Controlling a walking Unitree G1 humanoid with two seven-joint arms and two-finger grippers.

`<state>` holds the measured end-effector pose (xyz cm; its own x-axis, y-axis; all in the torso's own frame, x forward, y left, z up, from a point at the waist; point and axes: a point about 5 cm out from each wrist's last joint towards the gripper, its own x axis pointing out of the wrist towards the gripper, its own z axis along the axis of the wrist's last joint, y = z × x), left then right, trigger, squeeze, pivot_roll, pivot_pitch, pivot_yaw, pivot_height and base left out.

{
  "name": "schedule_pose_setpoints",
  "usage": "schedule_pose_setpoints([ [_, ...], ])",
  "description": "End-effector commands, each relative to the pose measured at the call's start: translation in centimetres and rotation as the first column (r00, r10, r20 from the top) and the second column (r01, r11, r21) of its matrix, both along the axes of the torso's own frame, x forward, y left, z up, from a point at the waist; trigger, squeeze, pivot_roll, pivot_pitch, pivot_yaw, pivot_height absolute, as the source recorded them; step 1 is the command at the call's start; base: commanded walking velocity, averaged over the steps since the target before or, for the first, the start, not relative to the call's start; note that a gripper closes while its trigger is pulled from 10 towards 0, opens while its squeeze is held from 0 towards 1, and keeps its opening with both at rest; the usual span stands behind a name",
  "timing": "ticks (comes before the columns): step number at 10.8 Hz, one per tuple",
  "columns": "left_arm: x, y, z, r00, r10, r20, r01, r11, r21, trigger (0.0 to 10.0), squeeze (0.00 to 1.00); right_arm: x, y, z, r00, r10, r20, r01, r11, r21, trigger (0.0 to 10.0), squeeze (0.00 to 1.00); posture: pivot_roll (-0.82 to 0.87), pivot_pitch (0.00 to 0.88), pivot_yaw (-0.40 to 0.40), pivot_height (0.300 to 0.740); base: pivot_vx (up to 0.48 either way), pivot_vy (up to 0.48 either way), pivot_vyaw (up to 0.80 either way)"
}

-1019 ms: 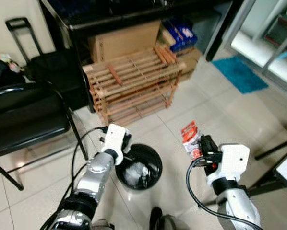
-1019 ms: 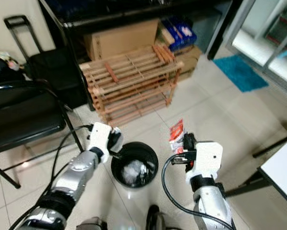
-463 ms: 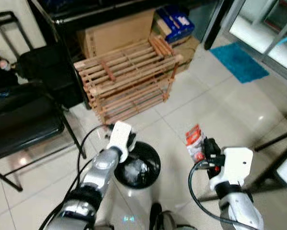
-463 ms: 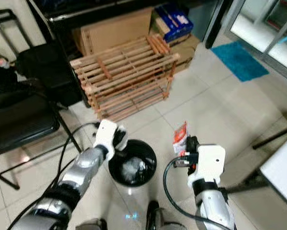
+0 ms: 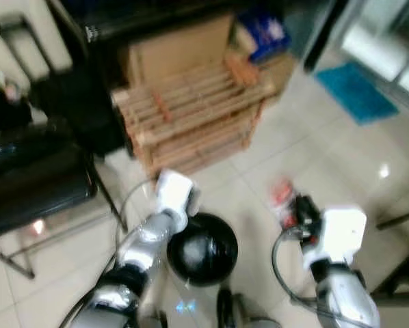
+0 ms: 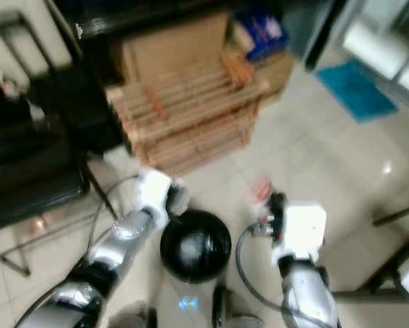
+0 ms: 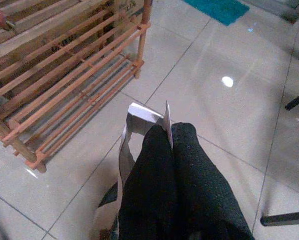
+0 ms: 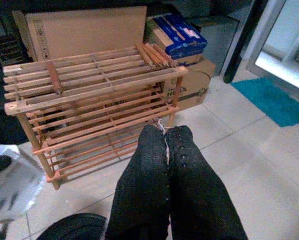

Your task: Picking trash to rubbish bin

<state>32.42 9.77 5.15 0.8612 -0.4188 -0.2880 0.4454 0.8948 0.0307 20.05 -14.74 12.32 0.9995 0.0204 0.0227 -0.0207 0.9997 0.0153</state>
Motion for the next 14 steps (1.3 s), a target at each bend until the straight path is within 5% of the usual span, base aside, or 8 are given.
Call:
schedule_pose_setpoints([
  [1, -0.8, 1.5, -1.4, 0.998, 0.024, -0.053, -0.023, 1.0, 0.017, 10.0, 0.0, -0.3, 0.2, -0.2, 1.0, 0.0, -0.014, 0.0, 1.0, -0.001, 10.0, 0.0, 0.06, 0.266, -0.055, 0.74, 0.0, 0.0, 0.0],
  [9, -2.4, 0.5, -4.6, 0.972, -0.024, -0.232, 0.048, 0.994, 0.1, 10.0, 0.0, -1.5, 0.5, -0.1, 0.999, -0.002, -0.039, 0.003, 1.0, 0.011, 10.0, 0.0, 0.0, 0.309, -0.079, 0.74, 0.0, 0.0, 0.0],
  [14, -3.2, -2.6, -5.2, 0.958, -0.105, -0.268, 0.133, 0.987, 0.09, 10.0, 0.0, -2.2, -0.2, 0.6, 0.999, -0.018, -0.047, 0.018, 1.0, -0.008, 10.0, 0.0, -0.07, 0.294, -0.069, 0.74, 0.0, 0.0, 0.0],
])
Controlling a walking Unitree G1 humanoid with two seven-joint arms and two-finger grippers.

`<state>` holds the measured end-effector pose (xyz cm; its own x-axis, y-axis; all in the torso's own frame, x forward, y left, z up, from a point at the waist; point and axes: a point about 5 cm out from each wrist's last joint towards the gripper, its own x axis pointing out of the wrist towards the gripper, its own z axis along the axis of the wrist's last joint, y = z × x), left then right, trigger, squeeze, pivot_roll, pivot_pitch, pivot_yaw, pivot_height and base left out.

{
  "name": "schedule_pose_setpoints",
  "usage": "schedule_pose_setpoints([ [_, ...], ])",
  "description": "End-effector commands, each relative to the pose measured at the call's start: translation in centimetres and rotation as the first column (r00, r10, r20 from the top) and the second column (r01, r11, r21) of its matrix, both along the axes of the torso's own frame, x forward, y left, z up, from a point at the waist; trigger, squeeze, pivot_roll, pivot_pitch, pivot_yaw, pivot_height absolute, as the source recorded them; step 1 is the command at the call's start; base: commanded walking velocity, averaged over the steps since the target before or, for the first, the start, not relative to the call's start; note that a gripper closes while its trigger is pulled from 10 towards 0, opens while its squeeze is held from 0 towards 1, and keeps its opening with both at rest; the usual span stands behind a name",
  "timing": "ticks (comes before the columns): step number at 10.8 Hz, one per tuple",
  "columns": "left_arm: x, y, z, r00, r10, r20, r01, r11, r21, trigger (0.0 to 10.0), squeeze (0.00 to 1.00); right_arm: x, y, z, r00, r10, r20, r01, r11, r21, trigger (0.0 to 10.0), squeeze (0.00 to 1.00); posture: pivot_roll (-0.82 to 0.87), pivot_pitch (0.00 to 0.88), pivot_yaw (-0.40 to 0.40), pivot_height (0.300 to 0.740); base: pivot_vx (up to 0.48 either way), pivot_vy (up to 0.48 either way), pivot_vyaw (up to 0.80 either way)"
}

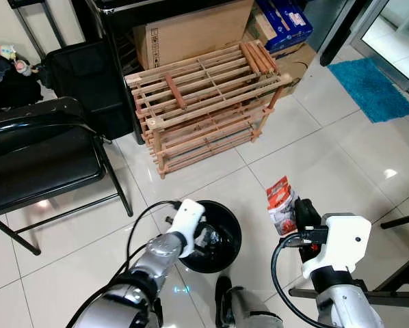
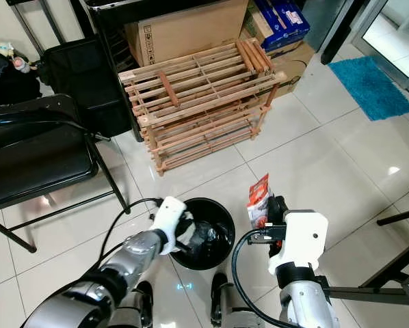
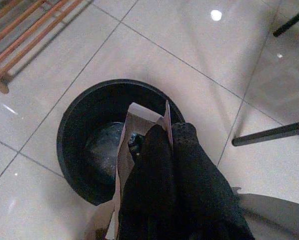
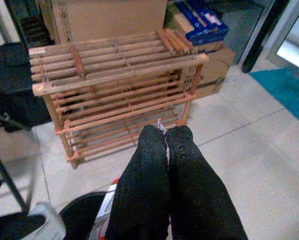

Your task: Picking trash to rubbish bin

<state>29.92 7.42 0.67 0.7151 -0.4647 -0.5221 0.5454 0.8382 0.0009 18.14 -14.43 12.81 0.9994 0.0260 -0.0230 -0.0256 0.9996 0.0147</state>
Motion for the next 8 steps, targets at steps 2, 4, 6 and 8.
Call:
schedule_pose_setpoints([
  [2, -0.8, -0.7, -0.8, 0.999, -0.03, -0.025, 0.031, 0.999, 0.02, 10.0, 0.0, -1.3, 0.6, -1.9, 0.985, 0.073, -0.156, -0.066, 0.996, 0.053, 10.0, 0.0, -0.08, 0.293, -0.062, 0.74, 0.0, 0.0, 0.0],
  [4, -1.1, -0.8, -1.0, 0.999, -0.041, -0.034, 0.042, 0.999, 0.033, 10.0, 0.0, -2.3, 1.8, -3.0, 0.966, 0.142, -0.217, -0.131, 0.989, 0.067, 10.0, 0.0, -0.09, 0.296, -0.06, 0.74, 0.0, 0.0, 0.0],
  [6, -1.6, -0.8, -1.5, 0.998, -0.048, -0.045, 0.05, 0.998, 0.046, 10.0, 0.0, -2.1, 1.4, -2.7, 0.969, 0.121, -0.215, -0.11, 0.992, 0.059, 10.0, 0.0, -0.1, 0.296, -0.059, 0.74, 0.0, 0.0, 0.0],
  [8, -1.6, -0.9, -1.5, 0.998, -0.048, -0.034, 0.05, 0.998, 0.049, 10.0, 0.0, -2.0, 0.9, -2.2, 0.976, 0.1, -0.196, -0.094, 0.995, 0.04, 10.0, 0.0, -0.1, 0.296, -0.059, 0.74, 0.0, 0.0, 0.0],
])
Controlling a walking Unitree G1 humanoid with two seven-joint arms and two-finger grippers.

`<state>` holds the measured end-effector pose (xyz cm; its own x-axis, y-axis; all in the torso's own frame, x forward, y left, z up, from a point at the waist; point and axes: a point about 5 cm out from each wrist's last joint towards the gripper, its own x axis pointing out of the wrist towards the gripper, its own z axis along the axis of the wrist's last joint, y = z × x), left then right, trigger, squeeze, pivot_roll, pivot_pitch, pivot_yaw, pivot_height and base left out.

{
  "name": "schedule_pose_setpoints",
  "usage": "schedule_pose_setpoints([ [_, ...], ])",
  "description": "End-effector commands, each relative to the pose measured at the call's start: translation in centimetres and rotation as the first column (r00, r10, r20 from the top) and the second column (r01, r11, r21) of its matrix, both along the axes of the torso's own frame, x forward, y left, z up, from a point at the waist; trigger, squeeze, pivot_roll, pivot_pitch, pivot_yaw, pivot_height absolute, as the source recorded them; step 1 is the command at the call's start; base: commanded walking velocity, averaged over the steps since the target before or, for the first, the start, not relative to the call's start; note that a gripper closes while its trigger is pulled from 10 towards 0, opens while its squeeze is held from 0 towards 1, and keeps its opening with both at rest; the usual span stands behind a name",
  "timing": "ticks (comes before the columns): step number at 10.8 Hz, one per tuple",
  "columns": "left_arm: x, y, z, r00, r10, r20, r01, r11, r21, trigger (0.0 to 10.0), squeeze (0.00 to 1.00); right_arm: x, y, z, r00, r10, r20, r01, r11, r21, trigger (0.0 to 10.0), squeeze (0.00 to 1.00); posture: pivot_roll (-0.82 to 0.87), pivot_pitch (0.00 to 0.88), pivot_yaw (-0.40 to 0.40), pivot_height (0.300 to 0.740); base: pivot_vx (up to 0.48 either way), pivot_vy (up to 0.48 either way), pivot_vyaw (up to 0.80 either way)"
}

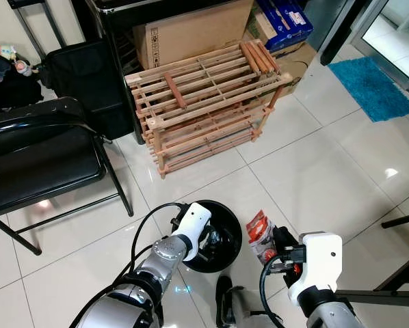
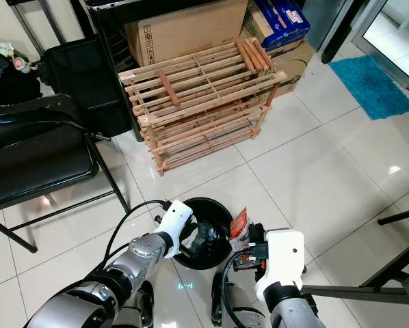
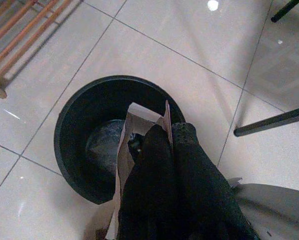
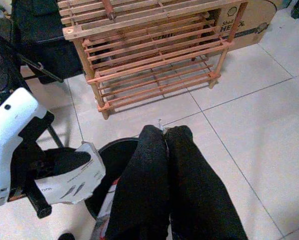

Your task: Picking trash to rubbish bin

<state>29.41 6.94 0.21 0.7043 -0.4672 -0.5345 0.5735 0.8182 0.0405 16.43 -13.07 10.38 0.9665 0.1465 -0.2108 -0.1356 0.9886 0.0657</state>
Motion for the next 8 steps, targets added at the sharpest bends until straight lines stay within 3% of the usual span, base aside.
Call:
schedule_pose_setpoints([
  [1, -1.0, -0.51, -0.87, 0.999, -0.012, -0.035, 0.012, 1.0, -0.002, 10.0, 0.0, -0.34, -0.51, 0.21, 1.0, -0.023, -0.005, 0.023, 1.0, -0.01, 10.0, 0.0, -0.1, 0.296, -0.059, 0.74, 0.0, 0.0, 0.0],
  [2, -0.88, -0.72, -0.7, 0.999, -0.014, -0.03, 0.014, 1.0, -0.01, 10.0, 1.0, -0.37, -0.49, 0.24, 1.0, -0.025, -0.006, 0.025, 1.0, -0.012, 10.0, 0.0, -0.11, 0.296, -0.063, 0.74, 0.0, 0.0, 0.0],
  [8, -0.6, -1.12, -0.33, 1.0, -0.011, -0.005, 0.011, 1.0, -0.013, 10.0, 1.0, -0.27, -0.53, 0.49, 1.0, -0.028, 0.005, 0.028, 0.999, -0.024, 10.0, 0.0, -0.12, 0.295, -0.06, 0.74, 0.0, 0.0, 0.0],
])
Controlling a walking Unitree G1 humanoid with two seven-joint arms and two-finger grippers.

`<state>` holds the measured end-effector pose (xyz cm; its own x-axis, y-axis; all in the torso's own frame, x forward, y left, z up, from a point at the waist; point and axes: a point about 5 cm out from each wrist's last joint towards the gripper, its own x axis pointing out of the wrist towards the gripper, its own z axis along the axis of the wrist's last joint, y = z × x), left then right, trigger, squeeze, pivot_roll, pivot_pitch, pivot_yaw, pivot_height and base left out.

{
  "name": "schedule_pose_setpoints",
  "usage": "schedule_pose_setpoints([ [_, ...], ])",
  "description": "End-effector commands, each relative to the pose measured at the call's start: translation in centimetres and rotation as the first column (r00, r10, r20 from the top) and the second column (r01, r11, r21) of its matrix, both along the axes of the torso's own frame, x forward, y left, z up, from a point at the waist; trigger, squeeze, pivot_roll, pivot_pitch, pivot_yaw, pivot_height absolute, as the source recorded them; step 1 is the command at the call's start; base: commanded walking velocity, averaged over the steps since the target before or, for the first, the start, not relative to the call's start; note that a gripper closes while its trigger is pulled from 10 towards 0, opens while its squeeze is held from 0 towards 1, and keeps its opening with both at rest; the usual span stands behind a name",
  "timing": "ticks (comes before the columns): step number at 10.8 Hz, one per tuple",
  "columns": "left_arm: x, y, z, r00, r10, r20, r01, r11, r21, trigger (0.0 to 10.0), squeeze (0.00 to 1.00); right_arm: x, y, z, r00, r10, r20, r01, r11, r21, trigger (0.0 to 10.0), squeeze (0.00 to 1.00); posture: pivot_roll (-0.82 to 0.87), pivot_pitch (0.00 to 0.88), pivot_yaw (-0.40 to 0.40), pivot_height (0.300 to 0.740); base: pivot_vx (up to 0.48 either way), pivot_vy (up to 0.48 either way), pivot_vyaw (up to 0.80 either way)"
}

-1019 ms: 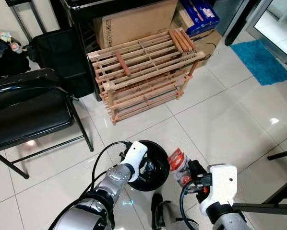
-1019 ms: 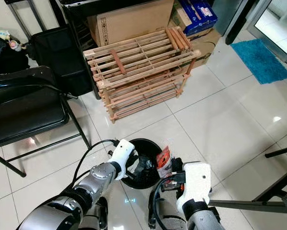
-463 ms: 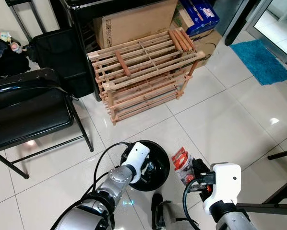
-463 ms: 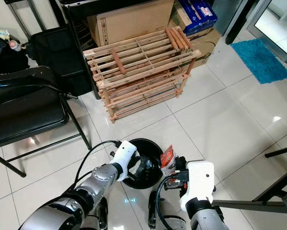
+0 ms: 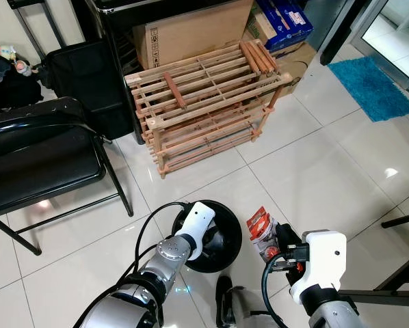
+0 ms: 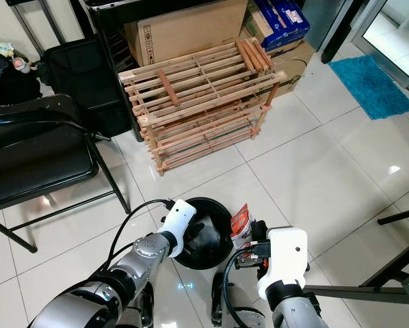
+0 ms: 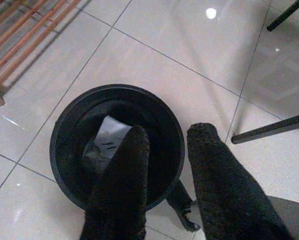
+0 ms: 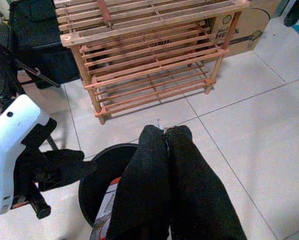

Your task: Picking trash to rubbish bin

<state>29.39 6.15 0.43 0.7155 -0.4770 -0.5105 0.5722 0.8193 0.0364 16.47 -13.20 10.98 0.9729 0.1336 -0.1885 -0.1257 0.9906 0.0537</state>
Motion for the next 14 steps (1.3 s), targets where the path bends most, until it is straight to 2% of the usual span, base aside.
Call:
schedule_pose_setpoints([
  [1, -0.5, -0.3, -0.5, 1.0, -0.008, -0.018, 0.008, 1.0, 0.007, 10.0, 1.0, -0.2, -0.4, -0.1, 1.0, -0.016, -0.017, 0.016, 1.0, -0.016, 10.0, 0.0, -0.12, 0.295, -0.06, 0.74, 0.0, 0.0, 0.0],
  [3, 0.2, -0.1, 0.2, 1.0, 0.009, 0.022, -0.009, 1.0, 0.007, 10.0, 1.0, 0.3, -0.5, 0.0, 1.0, -0.012, -0.004, 0.012, 1.0, -0.019, 10.0, 0.0, -0.09, 0.284, -0.063, 0.74, 0.0, 0.0, 0.0],
  [6, 1.2, 2.6, 1.0, 0.992, 0.082, 0.1, -0.083, 0.996, 0.01, 10.0, 1.0, 2.2, -0.4, -0.4, 0.999, 0.027, 0.018, -0.026, 0.999, -0.028, 10.0, 0.0, 0.0, 0.267, -0.076, 0.74, 0.0, 0.0, 0.0],
  [9, 0.2, 5.7, 2.3, 0.975, 0.062, 0.212, -0.061, 0.998, -0.011, 10.0, 1.0, 5.4, -1.2, -2.1, 0.997, 0.072, 0.019, -0.07, 0.994, -0.079, 10.0, 0.0, 0.13, 0.253, -0.087, 0.74, 0.0, 0.0, 0.0],
  [11, -1.3, 6.7, 4.7, 0.96, 0.028, 0.28, -0.027, 1.0, -0.007, 10.0, 1.0, 8.1, -1.2, -4.3, 0.988, 0.151, -0.028, -0.153, 0.978, -0.142, 10.0, 0.0, 0.24, 0.257, -0.099, 0.74, 0.0, 0.0, 0.0],
  [12, -1.7, 7.1, 5.8, 0.949, 0.019, 0.314, -0.023, 1.0, 0.01, 10.0, 1.0, 9.1, -1.2, -5.2, 0.985, 0.167, -0.05, -0.173, 0.975, -0.139, 10.0, 0.0, 0.27, 0.259, -0.104, 0.74, 0.0, 0.0, 0.0],
  [14, -2.1, 8.0, 7.6, 0.937, 0.061, 0.345, -0.07, 0.997, 0.014, 10.0, 1.0, 10.5, -0.8, -7.2, 0.969, 0.219, -0.112, -0.234, 0.961, -0.15, 10.0, 0.0, 0.35, 0.265, -0.112, 0.74, 0.0, 0.0, 0.0],
])
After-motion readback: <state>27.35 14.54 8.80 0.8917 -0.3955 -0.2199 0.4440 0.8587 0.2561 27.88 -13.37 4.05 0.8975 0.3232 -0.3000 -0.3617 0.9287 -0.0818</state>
